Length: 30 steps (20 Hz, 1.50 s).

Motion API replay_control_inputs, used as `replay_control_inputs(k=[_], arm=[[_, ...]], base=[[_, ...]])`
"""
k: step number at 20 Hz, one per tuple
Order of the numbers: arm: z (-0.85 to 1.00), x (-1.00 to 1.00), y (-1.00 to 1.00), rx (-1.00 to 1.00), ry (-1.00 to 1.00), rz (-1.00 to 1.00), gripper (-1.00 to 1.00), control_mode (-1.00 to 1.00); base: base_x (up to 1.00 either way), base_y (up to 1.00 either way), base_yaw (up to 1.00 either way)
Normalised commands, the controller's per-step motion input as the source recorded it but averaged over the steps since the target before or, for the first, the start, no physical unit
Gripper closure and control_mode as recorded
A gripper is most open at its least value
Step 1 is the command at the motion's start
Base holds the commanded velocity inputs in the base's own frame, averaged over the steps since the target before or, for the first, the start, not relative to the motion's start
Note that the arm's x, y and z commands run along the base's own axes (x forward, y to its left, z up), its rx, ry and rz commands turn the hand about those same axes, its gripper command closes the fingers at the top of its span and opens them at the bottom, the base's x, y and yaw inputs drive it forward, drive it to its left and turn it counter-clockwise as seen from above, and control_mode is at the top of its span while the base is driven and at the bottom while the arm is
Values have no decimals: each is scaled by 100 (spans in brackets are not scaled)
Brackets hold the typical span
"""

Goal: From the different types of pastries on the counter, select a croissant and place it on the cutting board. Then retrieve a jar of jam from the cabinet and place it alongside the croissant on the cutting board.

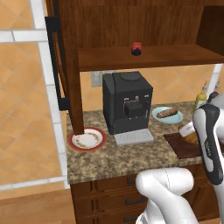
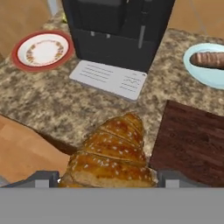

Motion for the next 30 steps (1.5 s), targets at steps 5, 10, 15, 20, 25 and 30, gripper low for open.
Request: replay_control_inputs(k=[5, 10, 15, 20, 25, 30], arm=[[-39, 76, -49, 0, 9, -23, 100, -100], [-47, 74, -49, 0, 7, -14, 100, -100], [-65, 20, -46, 1, 0, -6, 100, -100], [-34, 30, -32, 0, 1, -2, 100, -100], [-28, 27, -25, 0, 4, -2, 100, -100], [-31, 25, -21, 0, 2, -2, 100, -100]], base=[[0, 0, 0], [0, 0, 0], [0, 0, 0], [0, 0, 0], [0, 0, 0], [0, 0, 0]])
